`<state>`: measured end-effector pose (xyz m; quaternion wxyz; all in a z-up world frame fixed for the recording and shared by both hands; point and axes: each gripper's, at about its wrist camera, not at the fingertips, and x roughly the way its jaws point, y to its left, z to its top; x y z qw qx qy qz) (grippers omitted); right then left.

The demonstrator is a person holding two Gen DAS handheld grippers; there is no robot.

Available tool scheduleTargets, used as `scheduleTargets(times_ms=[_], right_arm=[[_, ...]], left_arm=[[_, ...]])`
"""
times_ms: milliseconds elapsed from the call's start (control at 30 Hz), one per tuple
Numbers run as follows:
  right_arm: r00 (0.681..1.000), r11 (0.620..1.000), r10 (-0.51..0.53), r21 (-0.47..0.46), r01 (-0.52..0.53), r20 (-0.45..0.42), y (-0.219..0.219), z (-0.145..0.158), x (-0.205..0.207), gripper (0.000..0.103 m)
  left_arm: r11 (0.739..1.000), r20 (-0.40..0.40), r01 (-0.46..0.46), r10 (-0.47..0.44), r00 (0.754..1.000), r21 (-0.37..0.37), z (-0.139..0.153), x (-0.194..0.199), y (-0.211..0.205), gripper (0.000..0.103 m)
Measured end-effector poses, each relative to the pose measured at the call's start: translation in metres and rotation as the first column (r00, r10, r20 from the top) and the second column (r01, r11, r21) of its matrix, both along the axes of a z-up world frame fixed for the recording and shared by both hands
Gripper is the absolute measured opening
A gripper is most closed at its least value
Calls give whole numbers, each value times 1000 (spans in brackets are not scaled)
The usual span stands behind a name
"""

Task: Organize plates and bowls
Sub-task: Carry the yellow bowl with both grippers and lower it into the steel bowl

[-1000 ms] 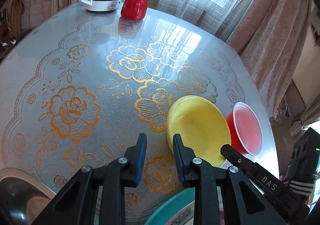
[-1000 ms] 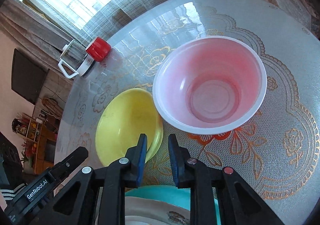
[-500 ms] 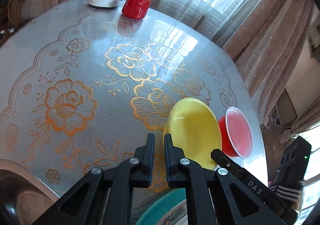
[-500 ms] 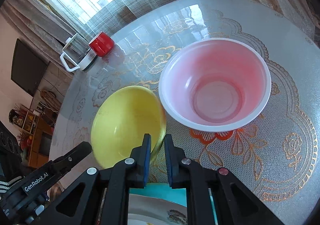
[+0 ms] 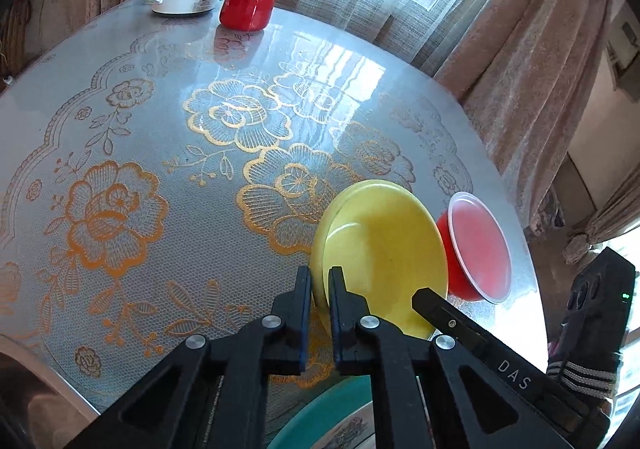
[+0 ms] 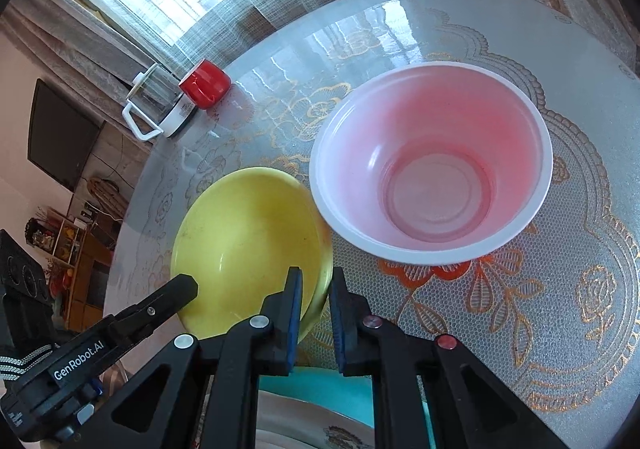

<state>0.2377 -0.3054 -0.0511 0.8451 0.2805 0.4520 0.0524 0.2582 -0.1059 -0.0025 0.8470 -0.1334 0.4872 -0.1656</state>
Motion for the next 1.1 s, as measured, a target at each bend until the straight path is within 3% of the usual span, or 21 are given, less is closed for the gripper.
scheduleTargets(times_ms=[300, 433, 633, 833, 1100], right_arm=[[995, 998, 60, 15, -62, 76, 14, 30, -20, 12], [988, 994, 102, 23, -106, 115, 29, 47, -36, 12], [968, 980, 194, 19, -200, 158, 63, 63, -63, 12], [944, 957, 286, 0, -290, 166, 103, 67, -82, 12], [907, 921, 389, -46, -387, 162, 146, 68, -103, 13]], left_arm=[[999, 55, -33, 33, 998, 10, 31, -36, 30, 10], [998, 67, -60, 62, 996, -27, 43, -58, 55, 10], [995, 118, -100, 101, 988, -10, 56, -98, 90, 10], [988, 134, -152, 152, 979, -10, 56, -136, 130, 11], [977, 96, -207, 210, 973, -40, 41, -168, 170, 11]])
